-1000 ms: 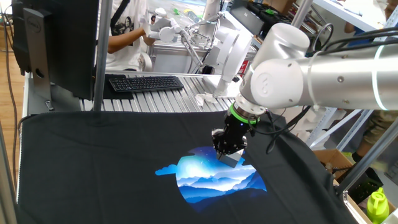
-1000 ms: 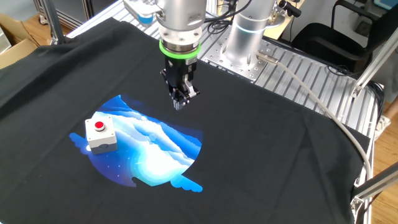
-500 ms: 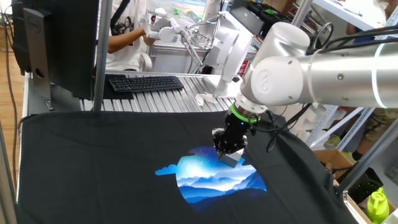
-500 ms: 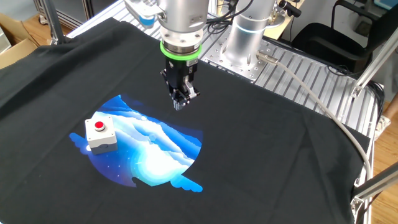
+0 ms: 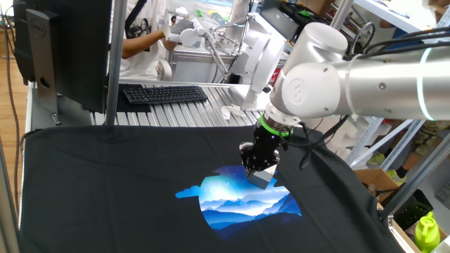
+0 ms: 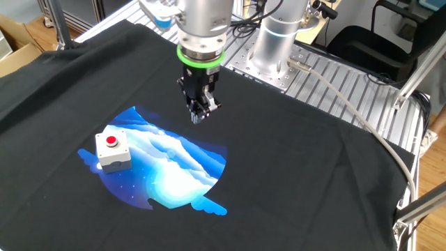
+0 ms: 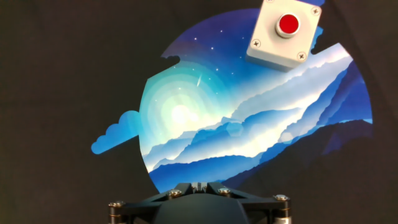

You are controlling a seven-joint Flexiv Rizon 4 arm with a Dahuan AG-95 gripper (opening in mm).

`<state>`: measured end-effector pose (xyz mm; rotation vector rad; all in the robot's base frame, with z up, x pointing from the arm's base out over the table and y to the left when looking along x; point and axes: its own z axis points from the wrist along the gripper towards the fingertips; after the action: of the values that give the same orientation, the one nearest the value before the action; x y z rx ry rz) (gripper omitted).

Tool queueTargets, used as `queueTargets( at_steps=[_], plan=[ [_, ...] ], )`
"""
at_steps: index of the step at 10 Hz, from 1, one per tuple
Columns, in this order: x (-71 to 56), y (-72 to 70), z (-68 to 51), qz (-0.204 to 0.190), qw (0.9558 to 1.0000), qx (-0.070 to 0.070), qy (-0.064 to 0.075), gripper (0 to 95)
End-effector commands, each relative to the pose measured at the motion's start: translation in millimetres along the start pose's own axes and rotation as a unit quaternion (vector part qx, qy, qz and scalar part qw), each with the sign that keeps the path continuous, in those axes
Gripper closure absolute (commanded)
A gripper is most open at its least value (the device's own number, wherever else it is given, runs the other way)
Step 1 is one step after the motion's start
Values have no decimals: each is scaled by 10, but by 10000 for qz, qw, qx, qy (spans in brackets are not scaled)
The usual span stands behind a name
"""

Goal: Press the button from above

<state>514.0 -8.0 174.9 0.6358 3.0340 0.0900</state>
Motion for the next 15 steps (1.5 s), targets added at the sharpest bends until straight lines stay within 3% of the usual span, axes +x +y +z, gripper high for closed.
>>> queueTargets(
  at_steps=[1,9,15],
  plan=[
    [-142,-76,-38,-129,9999,35,24,950],
    [-869,-449,-78,-871,9960,144,157,950],
    [-1191,-745,-7,-1262,9918,180,124,950]
  ],
)
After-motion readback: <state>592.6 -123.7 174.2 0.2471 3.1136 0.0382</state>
